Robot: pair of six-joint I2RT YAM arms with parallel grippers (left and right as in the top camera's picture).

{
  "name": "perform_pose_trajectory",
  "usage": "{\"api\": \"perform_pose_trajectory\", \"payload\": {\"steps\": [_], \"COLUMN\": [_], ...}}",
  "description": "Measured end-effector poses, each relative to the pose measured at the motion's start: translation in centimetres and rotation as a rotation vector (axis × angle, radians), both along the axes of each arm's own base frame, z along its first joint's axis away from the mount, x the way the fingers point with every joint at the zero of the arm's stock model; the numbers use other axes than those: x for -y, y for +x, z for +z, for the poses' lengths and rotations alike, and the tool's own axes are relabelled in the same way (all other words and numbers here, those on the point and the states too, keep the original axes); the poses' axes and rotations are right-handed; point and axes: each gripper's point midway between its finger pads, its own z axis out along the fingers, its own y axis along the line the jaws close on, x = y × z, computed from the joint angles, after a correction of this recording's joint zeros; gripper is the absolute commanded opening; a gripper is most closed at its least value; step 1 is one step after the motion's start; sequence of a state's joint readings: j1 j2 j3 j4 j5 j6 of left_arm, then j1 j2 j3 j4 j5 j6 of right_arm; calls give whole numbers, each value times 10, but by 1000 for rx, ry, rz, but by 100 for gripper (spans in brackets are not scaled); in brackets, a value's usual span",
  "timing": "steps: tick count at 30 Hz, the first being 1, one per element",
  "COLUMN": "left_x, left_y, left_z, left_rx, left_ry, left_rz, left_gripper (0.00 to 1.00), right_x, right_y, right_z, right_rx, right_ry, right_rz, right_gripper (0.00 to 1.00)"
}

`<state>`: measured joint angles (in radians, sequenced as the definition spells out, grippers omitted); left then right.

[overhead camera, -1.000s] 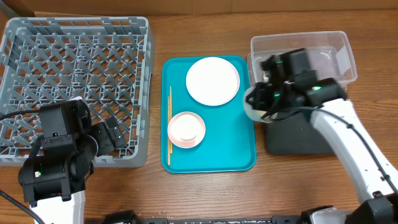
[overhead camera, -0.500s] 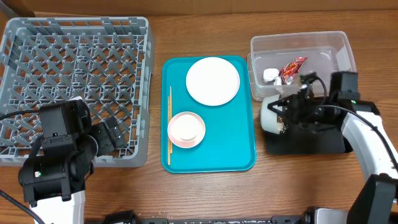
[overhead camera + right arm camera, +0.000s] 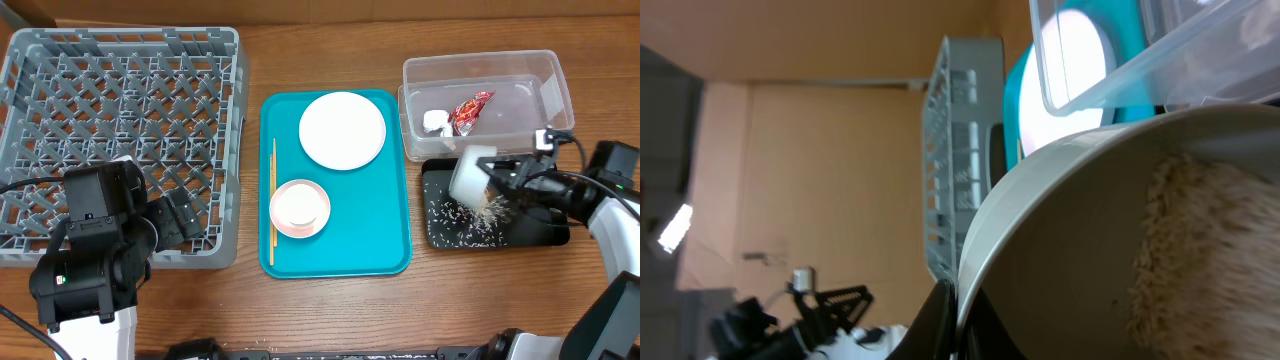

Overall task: Sort waste into correct bins and load items into the dishwasher
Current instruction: 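Tip the rice bowl over the black tray to dump the rice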

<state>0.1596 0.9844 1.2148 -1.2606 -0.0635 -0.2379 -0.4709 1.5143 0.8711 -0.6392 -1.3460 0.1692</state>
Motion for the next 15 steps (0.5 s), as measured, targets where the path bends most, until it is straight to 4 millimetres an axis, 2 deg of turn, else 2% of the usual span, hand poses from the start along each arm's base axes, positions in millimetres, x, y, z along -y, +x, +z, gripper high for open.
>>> {"api": "perform_pose_trajectory", "payload": {"steps": [9, 15], "left_x": [0, 0], "left_y": [0, 0], "left_z": [0, 0], "left_rx": [0, 0], "left_ry": [0, 0], "left_rz": [0, 0], "left_gripper": [100, 100], "right_x": [38, 48], "right_y": [-1, -2], "right_z": [7, 8], "right_rx": [-34, -124], "right_ry": [74, 148], "right_rz": [-122, -173], "right_gripper": [4, 4]}}
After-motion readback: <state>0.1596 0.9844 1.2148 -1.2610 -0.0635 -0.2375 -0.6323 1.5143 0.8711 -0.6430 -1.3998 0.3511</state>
